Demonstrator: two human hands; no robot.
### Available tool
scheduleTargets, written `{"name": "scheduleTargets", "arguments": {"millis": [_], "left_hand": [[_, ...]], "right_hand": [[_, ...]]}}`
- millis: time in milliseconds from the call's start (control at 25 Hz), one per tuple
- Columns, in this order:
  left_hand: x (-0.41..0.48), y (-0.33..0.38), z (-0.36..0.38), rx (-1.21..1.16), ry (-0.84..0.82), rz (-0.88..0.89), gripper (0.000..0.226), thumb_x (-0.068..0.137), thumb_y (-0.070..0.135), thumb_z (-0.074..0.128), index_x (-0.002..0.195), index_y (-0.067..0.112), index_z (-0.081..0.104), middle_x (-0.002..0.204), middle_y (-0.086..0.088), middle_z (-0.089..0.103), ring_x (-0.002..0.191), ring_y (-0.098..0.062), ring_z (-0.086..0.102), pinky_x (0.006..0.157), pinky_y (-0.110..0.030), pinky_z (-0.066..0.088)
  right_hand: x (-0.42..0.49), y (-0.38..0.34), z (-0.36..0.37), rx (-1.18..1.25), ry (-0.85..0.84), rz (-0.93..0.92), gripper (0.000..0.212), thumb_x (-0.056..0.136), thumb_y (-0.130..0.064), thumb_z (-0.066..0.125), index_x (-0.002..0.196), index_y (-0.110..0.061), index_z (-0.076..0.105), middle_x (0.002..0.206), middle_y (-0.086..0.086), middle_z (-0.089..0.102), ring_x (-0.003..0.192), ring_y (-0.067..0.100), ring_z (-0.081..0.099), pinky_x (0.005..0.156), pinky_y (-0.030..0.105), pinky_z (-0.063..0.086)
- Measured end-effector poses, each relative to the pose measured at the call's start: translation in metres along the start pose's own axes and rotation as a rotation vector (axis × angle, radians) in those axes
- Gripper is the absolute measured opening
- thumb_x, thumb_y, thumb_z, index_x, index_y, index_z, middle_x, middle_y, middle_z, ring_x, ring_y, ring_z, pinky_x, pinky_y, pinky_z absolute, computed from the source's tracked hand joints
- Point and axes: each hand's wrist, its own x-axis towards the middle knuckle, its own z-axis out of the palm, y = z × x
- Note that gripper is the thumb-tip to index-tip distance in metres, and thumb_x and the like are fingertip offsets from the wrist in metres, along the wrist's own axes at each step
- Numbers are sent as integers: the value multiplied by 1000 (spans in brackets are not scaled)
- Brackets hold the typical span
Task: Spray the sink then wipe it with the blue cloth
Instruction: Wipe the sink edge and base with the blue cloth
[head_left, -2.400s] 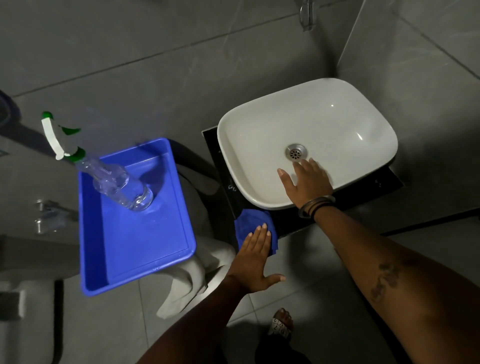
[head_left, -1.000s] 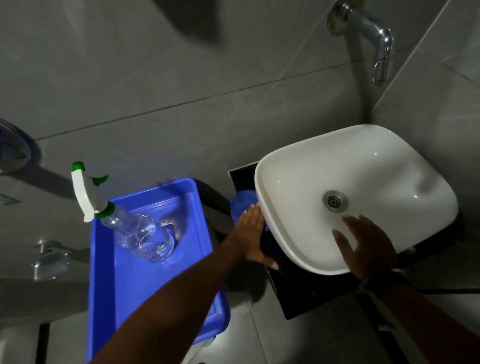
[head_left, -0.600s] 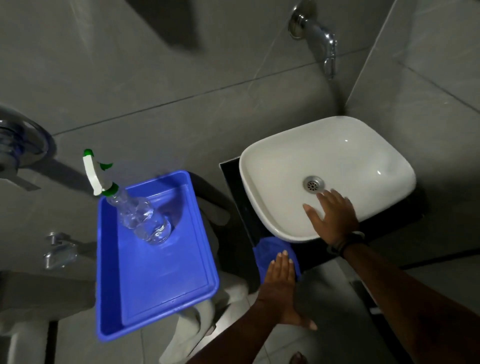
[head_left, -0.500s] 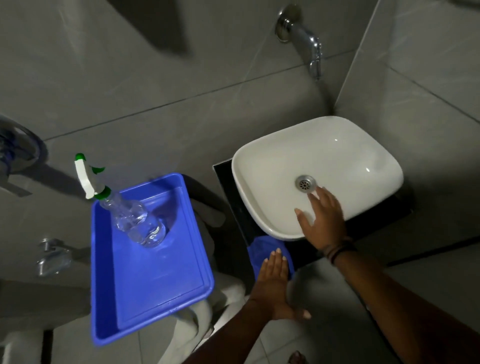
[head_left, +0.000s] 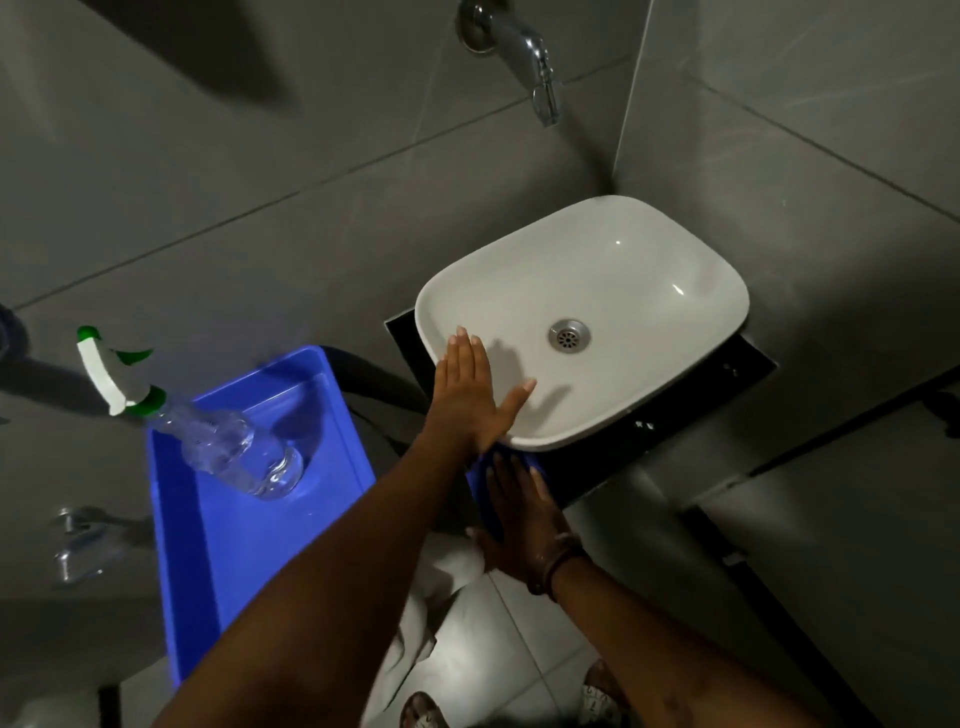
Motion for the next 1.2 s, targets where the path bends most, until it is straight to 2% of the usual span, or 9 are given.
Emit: {"name": "scheduleTargets", "arguments": {"millis": [120, 280, 360, 520, 640, 760, 840, 1000, 1200], "left_hand": [[5, -3, 23, 139, -8, -31, 114, 83, 83, 25, 155, -2, -3, 164, -22, -12, 153, -31, -15, 125, -45, -7], [8, -9, 36, 142, 96, -36, 116, 80, 86, 19, 155, 0, 1, 165, -22, -6, 154, -31, -9, 125, -44, -6], [8, -10, 37, 147, 120, -25, 116, 80, 85, 22, 155, -2, 6, 165, -24, 1, 154, -33, -3, 126, -46, -1], [10, -7, 39, 188, 122, -43, 117, 79, 85, 22, 154, -5, 11, 163, -27, 7, 153, -36, 3, 126, -49, 4], [12, -10, 40, 219, 142, -46, 123, 76, 89, 12, 152, -7, 17, 161, -30, 13, 152, -39, 8, 125, -52, 7], [12, -9, 46, 241, 182, -40, 124, 75, 89, 6, 150, -9, 23, 159, -33, 18, 151, -42, 14, 123, -52, 9], [13, -9, 48, 247, 200, -49, 123, 76, 89, 6, 150, -8, 22, 159, -32, 18, 151, -42, 14, 123, -52, 9], [12, -6, 44, 243, 172, -54, 123, 75, 88, 5, 151, -8, 20, 161, -30, 16, 152, -41, 12, 123, -51, 7], [11, -1, 40, 213, 167, -59, 125, 74, 89, 1, 152, -7, 18, 161, -30, 14, 152, -39, 9, 125, -51, 6]], "right_hand": [[1, 17, 14, -52, -42, -53, 94, 84, -70, 27, 152, -12, -3, 163, 10, -7, 150, 31, -7, 122, 53, 2], [-10, 48, 20, 30, -13, -73, 92, 78, -73, 35, 149, -19, 17, 160, 5, 22, 149, 27, 17, 121, 50, 19], [-14, 80, 14, 33, 17, -67, 88, 78, -73, 39, 145, -17, 32, 156, 4, 34, 146, 24, 26, 119, 47, 21], [-19, 186, -14, -12, 64, 43, 89, 76, -72, 44, 141, -12, 43, 148, 8, 47, 143, 25, 30, 116, 45, 24], [-11, 271, -50, -43, 77, 244, 99, 75, -81, 29, 145, -11, 36, 154, 9, 38, 146, 27, 27, 119, 46, 24], [7, 340, -77, -43, 31, 413, 103, 75, -79, 37, 151, -12, 18, 162, 8, 15, 150, 26, 10, 123, 47, 13], [19, 361, -81, -33, 14, 465, 105, 74, -79, 41, 151, -12, 14, 163, 8, 12, 150, 27, 6, 123, 48, 9], [16, 326, -62, 2, 128, 497, 111, 67, -82, 43, 149, -11, 24, 161, 9, 20, 150, 28, 12, 123, 50, 8], [-9, 176, -11, 148, 187, 250, 99, 69, -76, 49, 141, -9, 42, 151, 13, 42, 146, 32, 24, 118, 53, 12]]}}
